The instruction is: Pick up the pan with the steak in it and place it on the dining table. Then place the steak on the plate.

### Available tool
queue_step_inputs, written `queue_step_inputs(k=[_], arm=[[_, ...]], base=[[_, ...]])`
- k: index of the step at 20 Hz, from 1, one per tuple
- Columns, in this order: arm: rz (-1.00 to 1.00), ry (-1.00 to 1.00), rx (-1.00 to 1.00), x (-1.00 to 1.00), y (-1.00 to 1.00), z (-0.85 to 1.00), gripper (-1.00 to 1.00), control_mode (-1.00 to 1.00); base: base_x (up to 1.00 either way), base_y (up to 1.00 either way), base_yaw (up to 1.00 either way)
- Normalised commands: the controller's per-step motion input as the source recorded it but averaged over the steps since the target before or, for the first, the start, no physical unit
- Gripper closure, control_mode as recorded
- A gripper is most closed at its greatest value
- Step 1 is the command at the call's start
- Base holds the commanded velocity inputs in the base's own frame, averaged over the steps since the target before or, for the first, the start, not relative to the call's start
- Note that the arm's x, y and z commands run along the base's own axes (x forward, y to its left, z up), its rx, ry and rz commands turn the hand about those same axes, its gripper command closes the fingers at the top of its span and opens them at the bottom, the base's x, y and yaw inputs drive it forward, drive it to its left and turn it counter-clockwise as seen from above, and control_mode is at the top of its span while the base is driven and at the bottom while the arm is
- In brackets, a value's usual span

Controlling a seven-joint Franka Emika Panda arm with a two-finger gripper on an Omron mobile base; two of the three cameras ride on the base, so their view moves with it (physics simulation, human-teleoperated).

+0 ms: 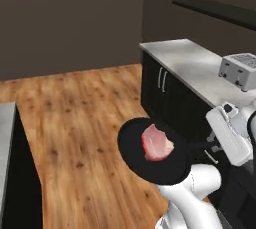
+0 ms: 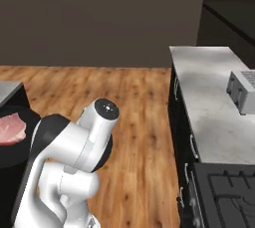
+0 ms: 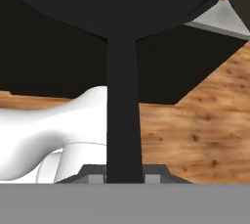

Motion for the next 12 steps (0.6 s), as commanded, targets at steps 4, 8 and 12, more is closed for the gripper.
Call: queue_step_inputs(k=[4, 8, 12], arm=[[0.0, 0.0, 0.0, 0.0, 0.0, 0.0, 1.0, 1.0], [0.0, 0.0, 0.0, 0.0, 0.0, 0.0, 1.0, 1.0], [0.0, 0.0, 0.0, 0.0, 0.0, 0.0, 1.0, 1.0]], base=[[-0.2, -0.11, 0.42], [-0.27, -0.08, 0.42], [-0.23, -0.07, 0.42]])
